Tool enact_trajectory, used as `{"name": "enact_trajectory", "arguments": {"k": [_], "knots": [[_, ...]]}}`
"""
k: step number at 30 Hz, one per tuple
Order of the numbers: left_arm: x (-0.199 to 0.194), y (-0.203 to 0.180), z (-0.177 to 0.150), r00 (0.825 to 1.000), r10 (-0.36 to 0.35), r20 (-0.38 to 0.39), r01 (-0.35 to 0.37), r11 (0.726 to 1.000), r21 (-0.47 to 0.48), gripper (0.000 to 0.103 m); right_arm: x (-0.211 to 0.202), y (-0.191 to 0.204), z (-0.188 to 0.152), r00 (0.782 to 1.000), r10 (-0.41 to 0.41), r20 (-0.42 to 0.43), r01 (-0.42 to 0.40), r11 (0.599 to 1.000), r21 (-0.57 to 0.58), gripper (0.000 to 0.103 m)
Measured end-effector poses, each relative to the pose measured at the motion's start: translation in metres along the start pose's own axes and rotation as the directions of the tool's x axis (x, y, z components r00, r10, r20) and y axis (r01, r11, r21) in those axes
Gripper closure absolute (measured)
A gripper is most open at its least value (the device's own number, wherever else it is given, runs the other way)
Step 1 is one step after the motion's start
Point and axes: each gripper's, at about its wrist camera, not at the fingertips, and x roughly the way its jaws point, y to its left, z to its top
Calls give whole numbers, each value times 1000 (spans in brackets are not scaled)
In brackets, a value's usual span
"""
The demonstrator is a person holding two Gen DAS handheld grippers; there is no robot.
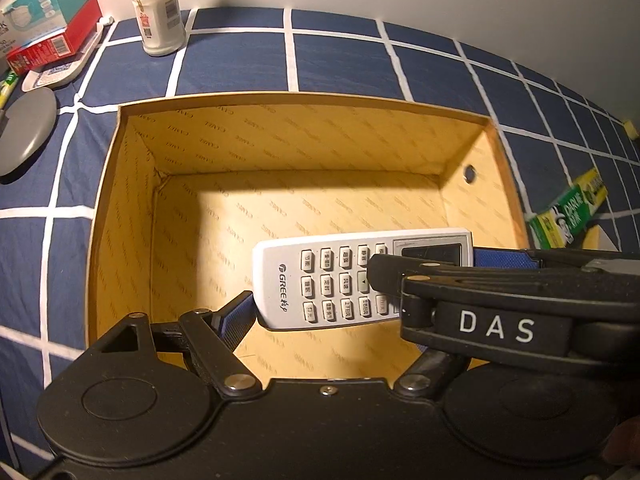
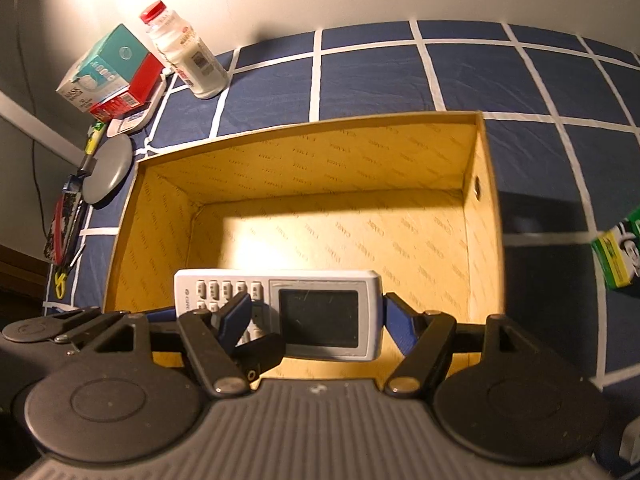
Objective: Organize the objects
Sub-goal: 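Carry the held handset remote with the right gripper into the box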
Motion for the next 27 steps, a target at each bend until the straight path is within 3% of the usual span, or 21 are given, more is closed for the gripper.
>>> {"name": "enact_trajectory", "arguments": {"k": [16,27], "knots": [[64,18,52,997,-7,-71,7,1000,-1,26,70,-21,50,998,-4,-58,6,1000,31,32],[93,28,70,994,-25,-104,24,1000,-11,26,100,-27,69,996,-20,-85,23,999,39,32]]}}
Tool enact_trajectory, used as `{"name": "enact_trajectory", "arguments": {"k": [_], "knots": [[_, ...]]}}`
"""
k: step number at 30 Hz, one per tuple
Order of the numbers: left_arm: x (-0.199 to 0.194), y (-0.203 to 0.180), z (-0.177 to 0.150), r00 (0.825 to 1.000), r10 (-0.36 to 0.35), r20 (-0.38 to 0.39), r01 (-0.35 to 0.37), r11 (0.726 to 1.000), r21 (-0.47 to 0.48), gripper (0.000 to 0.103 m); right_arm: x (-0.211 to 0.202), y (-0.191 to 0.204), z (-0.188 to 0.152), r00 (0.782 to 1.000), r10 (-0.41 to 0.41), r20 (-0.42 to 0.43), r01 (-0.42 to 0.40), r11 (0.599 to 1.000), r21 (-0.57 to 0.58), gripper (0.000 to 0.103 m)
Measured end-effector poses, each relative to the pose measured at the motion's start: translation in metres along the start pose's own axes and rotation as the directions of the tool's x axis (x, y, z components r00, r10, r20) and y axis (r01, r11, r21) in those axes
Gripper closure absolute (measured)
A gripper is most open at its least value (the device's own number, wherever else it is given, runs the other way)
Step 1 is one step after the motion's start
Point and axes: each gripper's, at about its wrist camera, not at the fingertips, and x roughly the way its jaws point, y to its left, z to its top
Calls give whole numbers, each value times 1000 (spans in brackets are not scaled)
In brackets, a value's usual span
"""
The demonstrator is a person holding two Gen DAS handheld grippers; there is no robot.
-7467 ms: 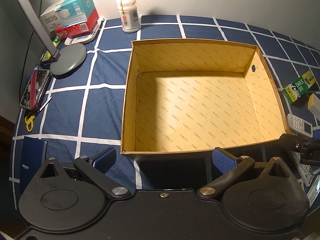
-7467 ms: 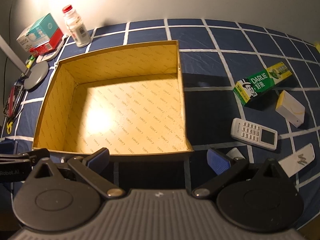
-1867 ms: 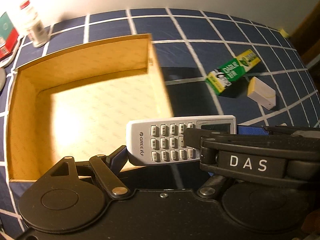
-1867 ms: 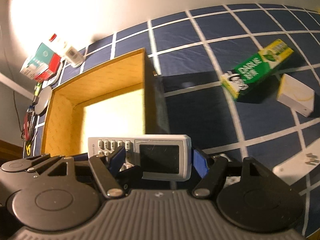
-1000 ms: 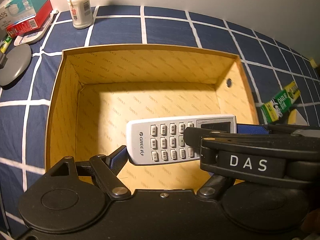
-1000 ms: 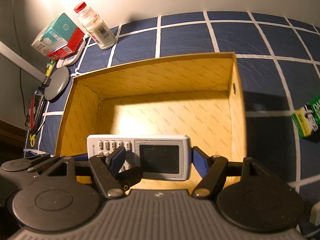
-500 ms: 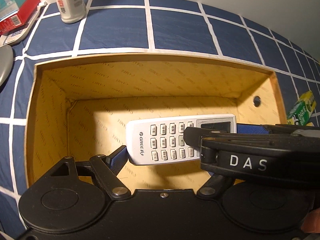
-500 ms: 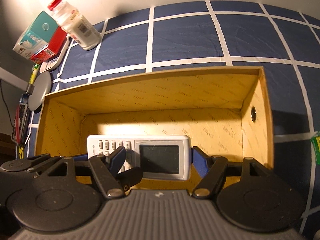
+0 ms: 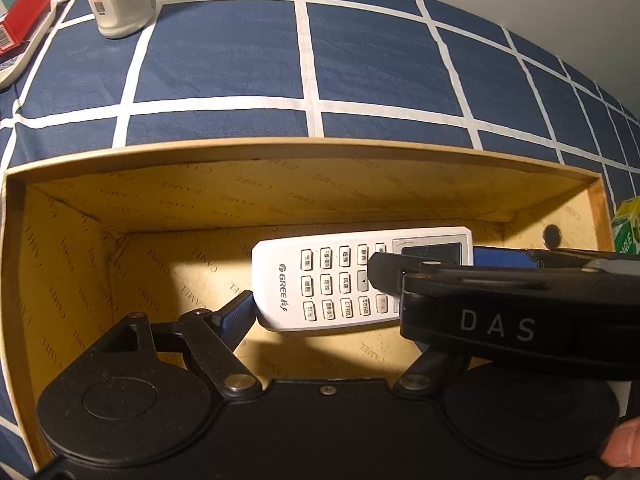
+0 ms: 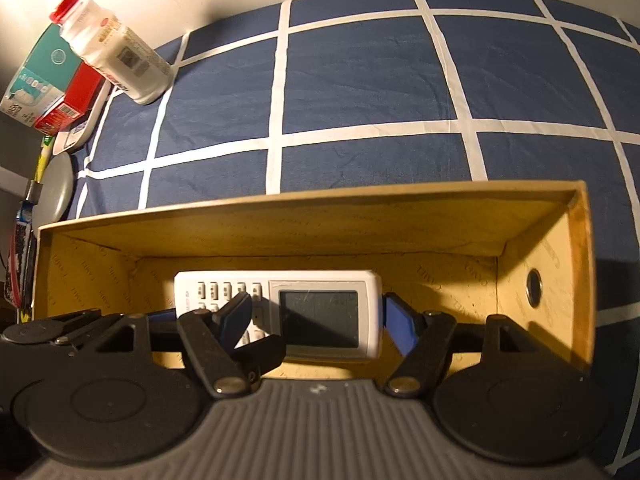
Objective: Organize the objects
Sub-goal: 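Carry the held handset remote with the right gripper into the box, then lower the handset remote onto the box floor and open the right gripper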
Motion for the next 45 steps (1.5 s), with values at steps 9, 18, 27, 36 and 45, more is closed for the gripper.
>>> {"name": "enact_trajectory", "arguments": {"k": [9,18,27,36,45], "knots": [[14,4,11,1000,-13,-18,13,1000,11,26,13,-4,10,1000,-11,-13,12,1000,19,32],[21,10,16,999,-27,-30,27,1000,-2,25,19,-4,14,1000,-12,-24,13,1000,27,30],[18,8,17,1000,-14,-25,14,1000,13,23,18,-3,13,1000,-17,-12,17,999,39,29],[-3,8,8,1000,2,-3,-2,1000,-14,21,-2,0,6,1000,-18,17,18,999,31,29],[-42,-2,-14,999,20,40,-19,1000,-20,20,-44,7,-14,997,-25,71,24,999,22,29]]}}
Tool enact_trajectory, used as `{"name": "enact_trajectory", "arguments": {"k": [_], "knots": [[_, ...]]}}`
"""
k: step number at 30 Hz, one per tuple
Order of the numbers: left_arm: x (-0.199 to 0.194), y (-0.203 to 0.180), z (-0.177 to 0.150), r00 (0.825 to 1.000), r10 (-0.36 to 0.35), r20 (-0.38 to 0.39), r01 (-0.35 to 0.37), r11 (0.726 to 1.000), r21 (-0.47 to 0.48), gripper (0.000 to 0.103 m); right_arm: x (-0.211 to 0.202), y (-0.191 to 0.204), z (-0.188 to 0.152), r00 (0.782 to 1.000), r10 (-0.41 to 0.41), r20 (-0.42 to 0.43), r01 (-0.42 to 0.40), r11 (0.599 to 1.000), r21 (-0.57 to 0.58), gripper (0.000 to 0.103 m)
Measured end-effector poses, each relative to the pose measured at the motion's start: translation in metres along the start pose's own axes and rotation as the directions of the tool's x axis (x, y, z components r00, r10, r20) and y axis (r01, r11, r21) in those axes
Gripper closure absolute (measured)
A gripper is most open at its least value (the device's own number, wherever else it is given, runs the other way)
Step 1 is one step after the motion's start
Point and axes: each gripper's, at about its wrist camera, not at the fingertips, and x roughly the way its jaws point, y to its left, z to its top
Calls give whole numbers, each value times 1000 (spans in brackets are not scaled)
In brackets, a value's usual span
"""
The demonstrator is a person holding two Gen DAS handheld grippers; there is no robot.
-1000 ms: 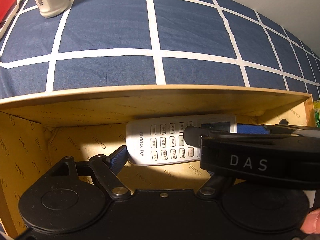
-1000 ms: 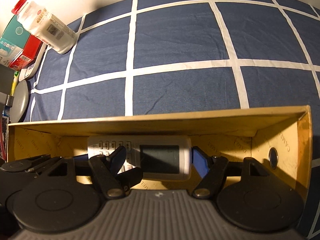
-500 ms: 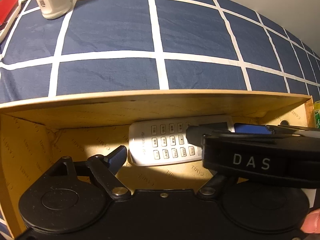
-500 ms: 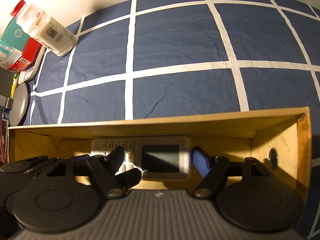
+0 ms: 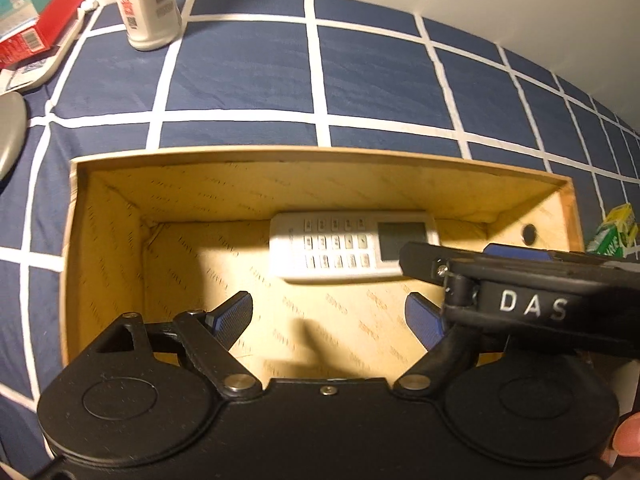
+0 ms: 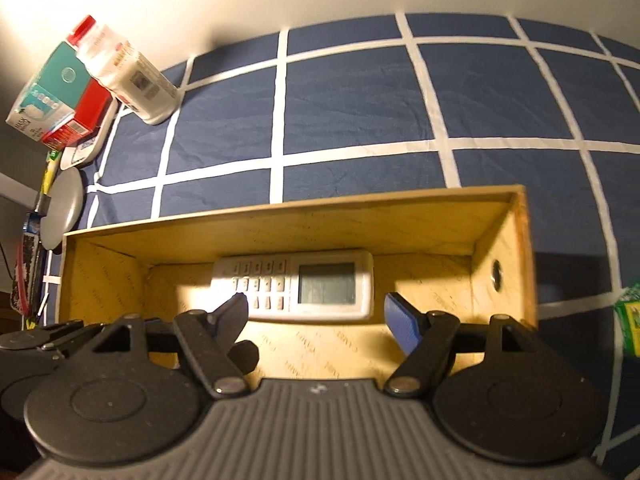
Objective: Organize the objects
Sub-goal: 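Lower the handset remote onto the box floor and open the right gripper, then move the right gripper to the white TV remote with coloured buttons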
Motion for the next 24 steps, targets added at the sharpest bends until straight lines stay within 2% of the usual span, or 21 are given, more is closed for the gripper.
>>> {"name": "enact_trajectory", "arguments": {"k": [5,12,24], "knots": [[-26,-11,-15,1000,0,29,0,1000,23,17,-33,-1,-14,999,0,48,-1,1000,6,28],[-57,-40,-42,997,-5,73,-1,996,88,10,-82,-14,-43,992,-13,126,8,999,46,20],[-87,-93,-90,993,-43,111,18,976,217,0,-153,-62,-107,966,-107,235,65,982,177,3]]}}
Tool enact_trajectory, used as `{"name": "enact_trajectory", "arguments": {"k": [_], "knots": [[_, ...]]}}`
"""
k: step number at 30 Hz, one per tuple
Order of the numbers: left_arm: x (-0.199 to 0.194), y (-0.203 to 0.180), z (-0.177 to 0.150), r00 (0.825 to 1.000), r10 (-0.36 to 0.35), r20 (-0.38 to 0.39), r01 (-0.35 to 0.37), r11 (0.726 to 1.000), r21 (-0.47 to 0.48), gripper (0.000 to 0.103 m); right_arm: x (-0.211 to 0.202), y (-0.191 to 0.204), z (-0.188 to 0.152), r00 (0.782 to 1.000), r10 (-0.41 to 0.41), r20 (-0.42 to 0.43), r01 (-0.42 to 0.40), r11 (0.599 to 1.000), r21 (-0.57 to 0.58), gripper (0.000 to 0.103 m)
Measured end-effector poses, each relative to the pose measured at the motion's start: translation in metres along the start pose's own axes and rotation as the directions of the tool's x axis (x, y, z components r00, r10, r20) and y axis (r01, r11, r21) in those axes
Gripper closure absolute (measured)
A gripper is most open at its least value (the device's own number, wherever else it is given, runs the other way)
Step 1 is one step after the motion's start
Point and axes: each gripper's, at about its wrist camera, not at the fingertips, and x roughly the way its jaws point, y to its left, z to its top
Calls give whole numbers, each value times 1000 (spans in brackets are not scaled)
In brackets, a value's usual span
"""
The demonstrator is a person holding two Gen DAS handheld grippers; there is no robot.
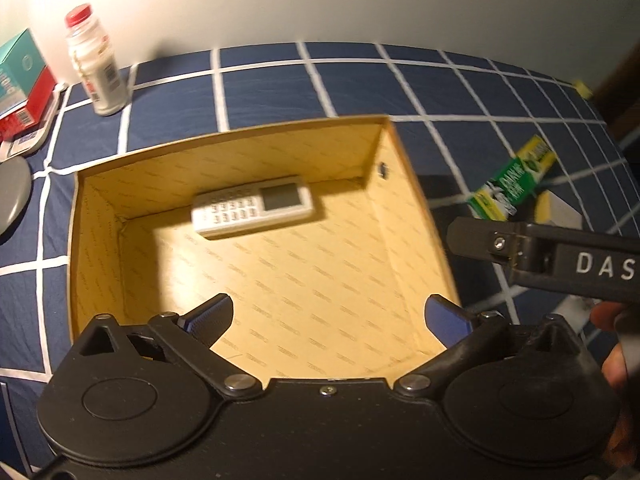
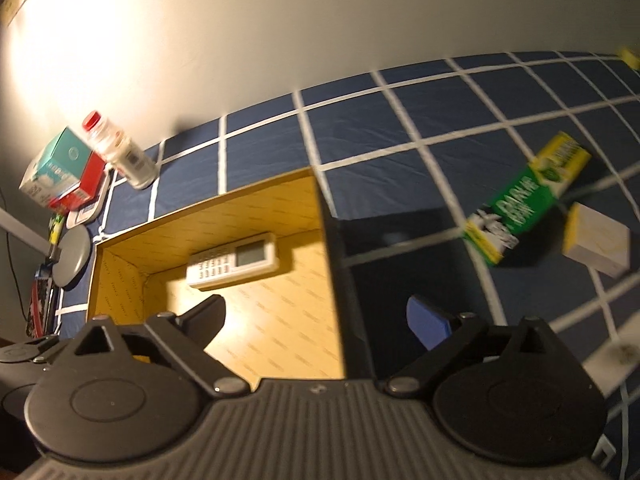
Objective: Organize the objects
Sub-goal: 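Move the right gripper to the white TV remote with coloured buttons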
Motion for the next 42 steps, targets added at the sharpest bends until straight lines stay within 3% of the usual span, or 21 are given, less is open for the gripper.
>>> {"name": "enact_trajectory", "arguments": {"k": [16,25,34,42], "knots": [[4,-93,-45,994,-102,-48,109,976,189,0,-66,-94,-60,988,-152,33,144,974,174,0],[15,-144,-53,990,-115,-78,133,951,278,0,-82,-151,-89,983,-184,18,171,940,294,0],[42,-192,-56,986,-94,-139,144,896,420,0,-74,-198,-120,986,-167,-3,150,882,448,0],[80,-218,-58,974,-65,-217,170,841,513,0,-53,-230,-145,987,-156,-50,156,802,576,0]]}}
